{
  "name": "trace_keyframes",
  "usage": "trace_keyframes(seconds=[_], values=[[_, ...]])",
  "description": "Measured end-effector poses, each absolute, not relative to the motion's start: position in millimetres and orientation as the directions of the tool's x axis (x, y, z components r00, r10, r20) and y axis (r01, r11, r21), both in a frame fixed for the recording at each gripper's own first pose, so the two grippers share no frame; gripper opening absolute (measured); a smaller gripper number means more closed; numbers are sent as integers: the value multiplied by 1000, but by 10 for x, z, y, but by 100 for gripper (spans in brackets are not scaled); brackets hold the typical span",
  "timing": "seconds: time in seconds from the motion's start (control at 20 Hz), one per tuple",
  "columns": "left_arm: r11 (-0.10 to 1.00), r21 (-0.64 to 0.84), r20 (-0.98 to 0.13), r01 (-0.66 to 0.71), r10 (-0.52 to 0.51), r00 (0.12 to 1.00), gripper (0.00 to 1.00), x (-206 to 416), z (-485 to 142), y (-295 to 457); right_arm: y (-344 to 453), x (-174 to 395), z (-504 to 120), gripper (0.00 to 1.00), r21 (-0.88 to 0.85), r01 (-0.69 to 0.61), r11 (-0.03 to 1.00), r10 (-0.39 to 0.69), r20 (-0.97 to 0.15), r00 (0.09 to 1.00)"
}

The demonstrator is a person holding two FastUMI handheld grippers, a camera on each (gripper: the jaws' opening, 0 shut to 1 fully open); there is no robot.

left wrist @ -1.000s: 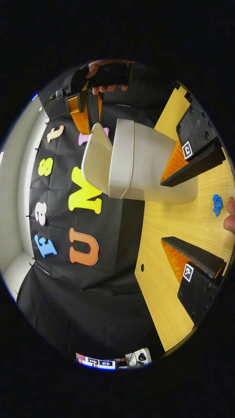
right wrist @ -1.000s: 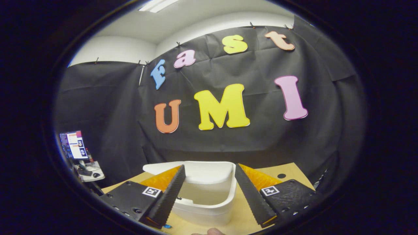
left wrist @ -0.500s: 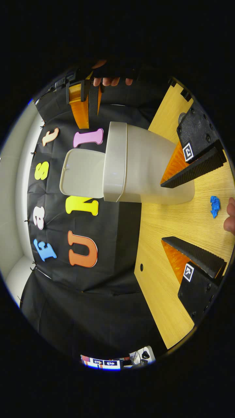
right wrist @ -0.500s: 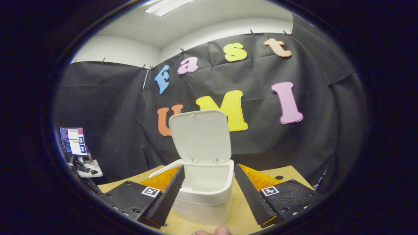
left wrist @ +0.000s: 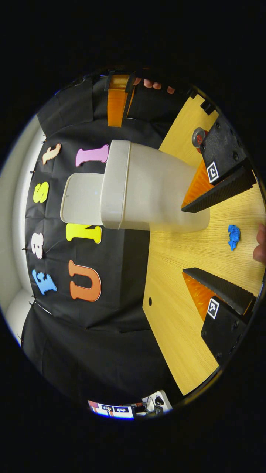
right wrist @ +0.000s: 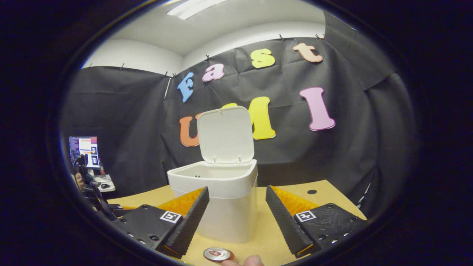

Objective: Press the lid of the desktop garbage bin to open it, pick up the crumpled paper on the desktop and throw it into the bin, then pick up the pop can on the desktop and drop it into the bin, and finally close the garbage bin lid.

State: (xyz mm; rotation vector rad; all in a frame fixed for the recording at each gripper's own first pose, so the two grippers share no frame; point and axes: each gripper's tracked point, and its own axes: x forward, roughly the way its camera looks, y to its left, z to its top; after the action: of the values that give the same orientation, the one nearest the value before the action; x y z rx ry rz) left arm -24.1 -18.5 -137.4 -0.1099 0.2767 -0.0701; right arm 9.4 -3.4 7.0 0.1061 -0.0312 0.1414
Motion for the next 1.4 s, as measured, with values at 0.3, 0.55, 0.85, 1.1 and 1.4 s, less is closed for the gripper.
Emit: trace_keyframes(seconds=[0.3,0.55,0.85,1.1,1.4], values=[[993,-103,-411,62,-99,906,97,-386,-2009,-273,-245,-156,-327,96,68,-100,993,99,19,995],[993,-107,-511,40,-90,855,97,-415,-2381,-284,-276,-239,-568,93,84,-103,991,104,1,995],[996,-88,-577,19,-66,814,92,-430,-2596,-225,-261,-228,-812,96,81,-103,991,106,-35,994],[999,-28,-581,26,-37,813,71,-416,-2638,-138,-257,-253,-863,96,74,-101,992,104,-33,994],[1000,-4,-526,22,-21,850,51,-335,-2599,-60,-234,-309,-907,96,84,-101,991,104,-22,994]])
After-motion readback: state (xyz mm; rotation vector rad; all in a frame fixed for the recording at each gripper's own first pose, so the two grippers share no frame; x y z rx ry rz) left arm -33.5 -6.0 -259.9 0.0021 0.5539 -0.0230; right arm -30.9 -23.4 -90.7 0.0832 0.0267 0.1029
